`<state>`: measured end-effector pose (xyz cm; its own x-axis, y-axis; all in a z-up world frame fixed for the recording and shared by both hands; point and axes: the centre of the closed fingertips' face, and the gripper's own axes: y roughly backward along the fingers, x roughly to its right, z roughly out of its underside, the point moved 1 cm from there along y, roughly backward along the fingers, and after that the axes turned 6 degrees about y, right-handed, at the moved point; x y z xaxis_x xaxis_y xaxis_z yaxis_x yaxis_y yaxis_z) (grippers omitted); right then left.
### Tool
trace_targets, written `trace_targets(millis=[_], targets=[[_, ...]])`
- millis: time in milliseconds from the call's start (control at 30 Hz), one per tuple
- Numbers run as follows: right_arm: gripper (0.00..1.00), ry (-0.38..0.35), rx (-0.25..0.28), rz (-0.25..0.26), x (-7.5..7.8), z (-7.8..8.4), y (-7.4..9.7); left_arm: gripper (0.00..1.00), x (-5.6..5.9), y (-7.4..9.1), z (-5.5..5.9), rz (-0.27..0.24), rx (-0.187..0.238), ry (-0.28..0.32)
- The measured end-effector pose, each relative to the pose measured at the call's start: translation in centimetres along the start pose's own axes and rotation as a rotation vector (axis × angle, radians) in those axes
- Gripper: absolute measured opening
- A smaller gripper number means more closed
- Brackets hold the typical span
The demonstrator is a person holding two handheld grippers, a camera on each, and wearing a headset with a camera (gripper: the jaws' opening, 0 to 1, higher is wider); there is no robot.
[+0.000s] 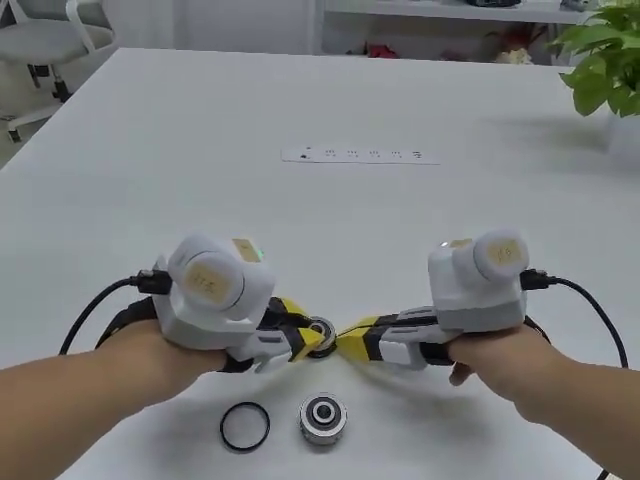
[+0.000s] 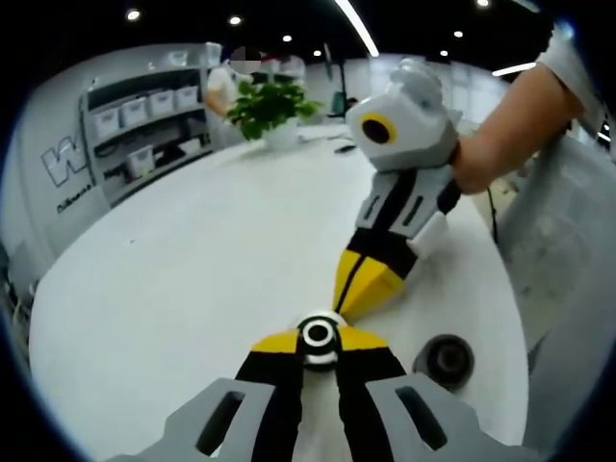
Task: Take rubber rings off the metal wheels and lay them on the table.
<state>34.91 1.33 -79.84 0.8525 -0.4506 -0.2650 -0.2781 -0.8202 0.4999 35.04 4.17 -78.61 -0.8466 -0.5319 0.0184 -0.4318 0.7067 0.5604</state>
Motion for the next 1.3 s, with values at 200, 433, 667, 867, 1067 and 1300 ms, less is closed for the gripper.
trace_targets(millis=[200,433,667,867,1067,1300], targets=[[0.0,-0.044,0.01,-0.002,-0.1,0.3,0.6,0.12,0.7,0.0,0.0,-0.001,0.005,-0.001],[0.0,-0.091,0.046,0.006,0.0,-0.4,0.9,0.12,1.1,-0.1,0.0,-0.003,0.003,0.0],[0.0,-0.091,0.043,0.009,-0.4,-0.6,1.1,0.11,1.3,-0.1,-0.1,-0.01,-0.002,-0.003],[0.0,-0.054,0.04,0.003,-1.1,-0.9,0.8,0.11,1.3,-0.1,0.0,-0.015,-0.006,-0.012],[0.0,-0.034,0.037,-0.001,-1.2,-1.0,0.8,0.11,1.3,-0.2,-0.1,-0.013,-0.006,-0.01],[0.0,-0.009,0.058,-0.033,-2.4,-2.0,0.4,0.12,1.3,-0.2,-0.1,-0.01,-0.007,-0.009]])
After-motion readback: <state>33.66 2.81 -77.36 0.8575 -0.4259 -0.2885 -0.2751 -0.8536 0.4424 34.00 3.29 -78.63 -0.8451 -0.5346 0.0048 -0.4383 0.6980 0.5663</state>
